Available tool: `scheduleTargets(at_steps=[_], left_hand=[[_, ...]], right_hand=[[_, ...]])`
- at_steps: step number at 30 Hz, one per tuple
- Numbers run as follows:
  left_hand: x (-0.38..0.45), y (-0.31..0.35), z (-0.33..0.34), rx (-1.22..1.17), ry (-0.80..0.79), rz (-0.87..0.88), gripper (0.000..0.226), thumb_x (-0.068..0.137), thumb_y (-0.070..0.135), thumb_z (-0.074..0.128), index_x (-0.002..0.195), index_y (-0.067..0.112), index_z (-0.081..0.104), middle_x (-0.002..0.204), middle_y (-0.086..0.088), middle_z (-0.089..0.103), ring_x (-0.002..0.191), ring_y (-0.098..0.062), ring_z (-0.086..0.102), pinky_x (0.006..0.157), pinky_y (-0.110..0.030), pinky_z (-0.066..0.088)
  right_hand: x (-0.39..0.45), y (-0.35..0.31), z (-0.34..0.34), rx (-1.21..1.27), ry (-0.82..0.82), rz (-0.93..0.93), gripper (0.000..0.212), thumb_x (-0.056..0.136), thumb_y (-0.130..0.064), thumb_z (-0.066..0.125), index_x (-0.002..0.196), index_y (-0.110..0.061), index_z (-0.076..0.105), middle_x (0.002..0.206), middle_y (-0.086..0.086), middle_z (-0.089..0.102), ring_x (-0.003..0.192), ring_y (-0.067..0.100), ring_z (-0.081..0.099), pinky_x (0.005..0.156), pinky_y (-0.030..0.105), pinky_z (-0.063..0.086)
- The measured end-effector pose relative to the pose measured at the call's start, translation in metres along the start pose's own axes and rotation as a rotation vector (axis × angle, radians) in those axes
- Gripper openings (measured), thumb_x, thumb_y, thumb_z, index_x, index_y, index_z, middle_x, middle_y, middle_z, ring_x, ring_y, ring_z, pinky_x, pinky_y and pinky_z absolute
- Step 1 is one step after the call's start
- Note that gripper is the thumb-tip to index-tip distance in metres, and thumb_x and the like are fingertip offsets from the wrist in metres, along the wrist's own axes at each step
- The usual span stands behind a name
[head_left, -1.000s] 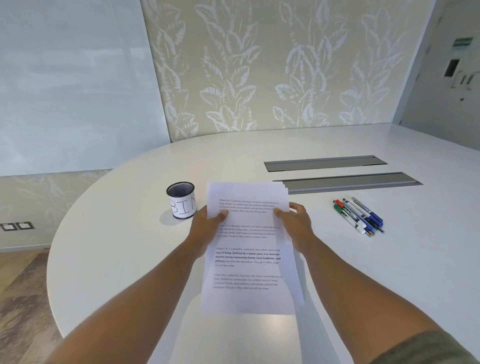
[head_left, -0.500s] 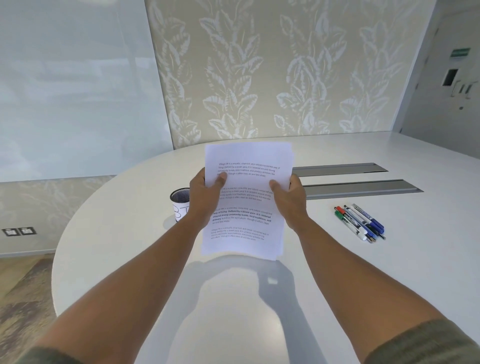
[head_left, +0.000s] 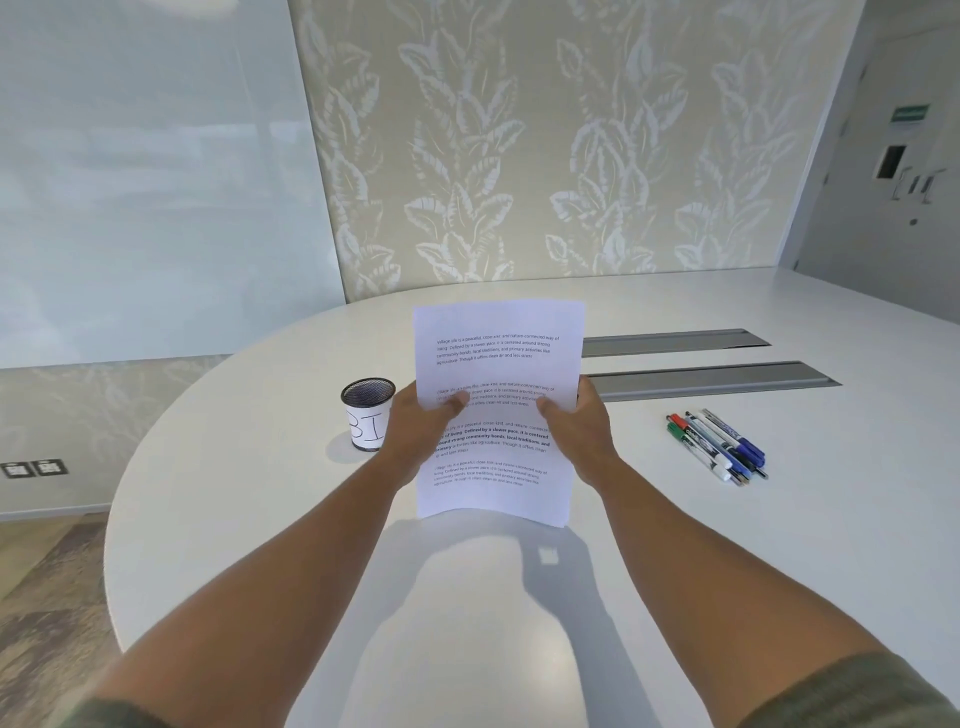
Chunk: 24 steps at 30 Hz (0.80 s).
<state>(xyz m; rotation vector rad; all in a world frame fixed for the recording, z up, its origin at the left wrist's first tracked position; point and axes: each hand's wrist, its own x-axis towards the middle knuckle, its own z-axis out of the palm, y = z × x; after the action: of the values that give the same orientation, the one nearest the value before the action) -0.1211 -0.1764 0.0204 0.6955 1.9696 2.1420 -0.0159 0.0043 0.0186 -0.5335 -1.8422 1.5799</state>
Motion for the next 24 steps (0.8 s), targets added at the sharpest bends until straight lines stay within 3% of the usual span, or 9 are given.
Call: scheduleTargets(at_steps=[3, 7, 18, 21, 24], left_hand=[[0.002, 0.001, 0.003, -0.001, 0.028, -0.015, 0.023, 0.088, 0.012, 0.074, 0.111, 0.007, 0.073, 0.099, -0.005, 0.078, 0.089, -0.021, 0.075, 0.08, -0.038, 0.059], [0.011, 0.011, 0.004, -0.018, 0.06, -0.008, 0.023, 0.086, 0.018, 0.077, 0.108, 0.012, 0.073, 0.101, -0.007, 0.078, 0.095, -0.027, 0.074, 0.085, -0.044, 0.059], [-0.018, -0.035, 0.001, 0.01, 0.009, -0.123, 0.024, 0.086, 0.013, 0.077, 0.109, 0.017, 0.073, 0.103, 0.003, 0.077, 0.096, -0.016, 0.073, 0.089, -0.035, 0.056], [-0.021, -0.038, 0.002, 0.049, 0.002, -0.139, 0.024, 0.087, 0.012, 0.076, 0.11, 0.017, 0.072, 0.105, 0.001, 0.076, 0.096, -0.017, 0.071, 0.089, -0.034, 0.053], [-0.018, -0.034, 0.001, 0.08, 0.009, -0.144, 0.02, 0.088, 0.013, 0.075, 0.107, 0.017, 0.073, 0.102, 0.0, 0.077, 0.094, -0.019, 0.072, 0.085, -0.033, 0.055]], right_hand=[[0.002, -0.004, 0.0, -0.019, 0.012, -0.013, 0.018, 0.089, -0.015, 0.064, 0.102, -0.021, 0.053, 0.092, -0.005, 0.064, 0.076, 0.008, 0.061, 0.055, 0.012, 0.046], [0.01, -0.02, -0.001, -0.005, 0.038, -0.044, 0.02, 0.088, -0.014, 0.065, 0.105, -0.018, 0.054, 0.092, -0.004, 0.065, 0.079, 0.011, 0.062, 0.062, 0.019, 0.047], [-0.013, 0.027, -0.012, -0.091, -0.046, 0.042, 0.034, 0.089, -0.011, 0.064, 0.122, -0.015, 0.057, 0.111, 0.001, 0.068, 0.099, 0.02, 0.065, 0.081, 0.028, 0.049], [-0.014, 0.029, -0.013, -0.099, -0.053, 0.047, 0.032, 0.09, -0.01, 0.062, 0.122, -0.016, 0.058, 0.11, 0.0, 0.069, 0.098, 0.019, 0.065, 0.077, 0.025, 0.048], [-0.012, 0.026, -0.013, -0.099, -0.045, 0.043, 0.028, 0.09, -0.009, 0.06, 0.115, -0.02, 0.06, 0.104, -0.001, 0.069, 0.089, 0.015, 0.064, 0.063, 0.018, 0.047]])
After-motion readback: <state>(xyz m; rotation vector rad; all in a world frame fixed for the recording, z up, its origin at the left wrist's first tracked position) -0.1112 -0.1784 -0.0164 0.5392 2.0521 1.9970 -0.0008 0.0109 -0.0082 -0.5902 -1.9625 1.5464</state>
